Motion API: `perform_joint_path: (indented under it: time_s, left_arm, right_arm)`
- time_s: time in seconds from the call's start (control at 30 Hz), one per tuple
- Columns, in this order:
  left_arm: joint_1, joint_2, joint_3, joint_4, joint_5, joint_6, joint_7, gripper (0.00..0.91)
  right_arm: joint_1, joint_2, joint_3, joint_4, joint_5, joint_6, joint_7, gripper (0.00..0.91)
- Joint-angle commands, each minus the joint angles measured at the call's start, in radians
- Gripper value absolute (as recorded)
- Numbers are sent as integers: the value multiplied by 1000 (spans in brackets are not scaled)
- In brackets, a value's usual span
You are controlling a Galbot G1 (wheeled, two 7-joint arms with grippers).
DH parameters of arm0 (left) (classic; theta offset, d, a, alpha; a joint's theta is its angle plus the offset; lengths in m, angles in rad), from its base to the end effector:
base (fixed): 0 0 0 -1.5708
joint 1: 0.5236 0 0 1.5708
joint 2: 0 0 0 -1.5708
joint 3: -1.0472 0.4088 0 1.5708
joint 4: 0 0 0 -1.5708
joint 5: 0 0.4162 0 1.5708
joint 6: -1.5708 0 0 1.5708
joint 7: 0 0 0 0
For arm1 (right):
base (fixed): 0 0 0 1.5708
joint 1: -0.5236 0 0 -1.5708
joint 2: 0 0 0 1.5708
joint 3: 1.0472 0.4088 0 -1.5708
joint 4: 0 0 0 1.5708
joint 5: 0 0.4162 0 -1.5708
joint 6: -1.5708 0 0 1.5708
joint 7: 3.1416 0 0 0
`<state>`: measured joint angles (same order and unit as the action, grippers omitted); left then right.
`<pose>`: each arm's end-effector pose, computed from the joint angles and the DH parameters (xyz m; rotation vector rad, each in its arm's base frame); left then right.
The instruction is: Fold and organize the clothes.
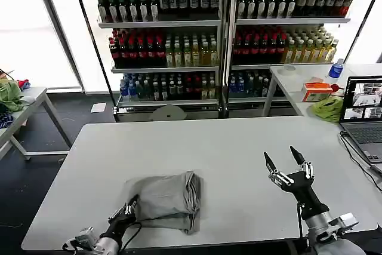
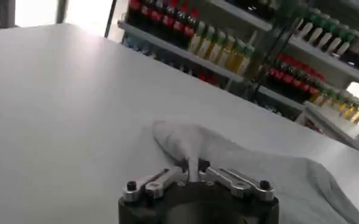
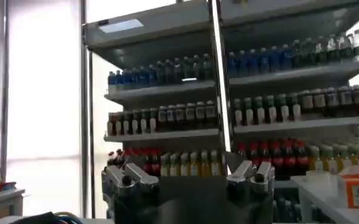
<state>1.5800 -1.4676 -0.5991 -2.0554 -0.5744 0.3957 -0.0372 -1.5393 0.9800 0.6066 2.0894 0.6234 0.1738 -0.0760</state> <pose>0.2092 0.0498 -0.3682 -0.0344 -2.6422 0.6000 0.2459 -0.1377 -0.3037 -0.4277 2.9507 0.1163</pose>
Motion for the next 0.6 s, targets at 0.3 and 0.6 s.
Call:
perform_joint_path:
  time_s: [0.3, 0.6]
  left_arm:
    - [7, 208, -583, 13, -153, 43, 87, 10]
    - [29, 448, -788, -48, -208, 145, 130, 10]
  right_arm:
    - [20, -15, -5, -10, 14, 3, 4, 907]
    - [60, -9, -40, -8, 19, -5, 9, 907]
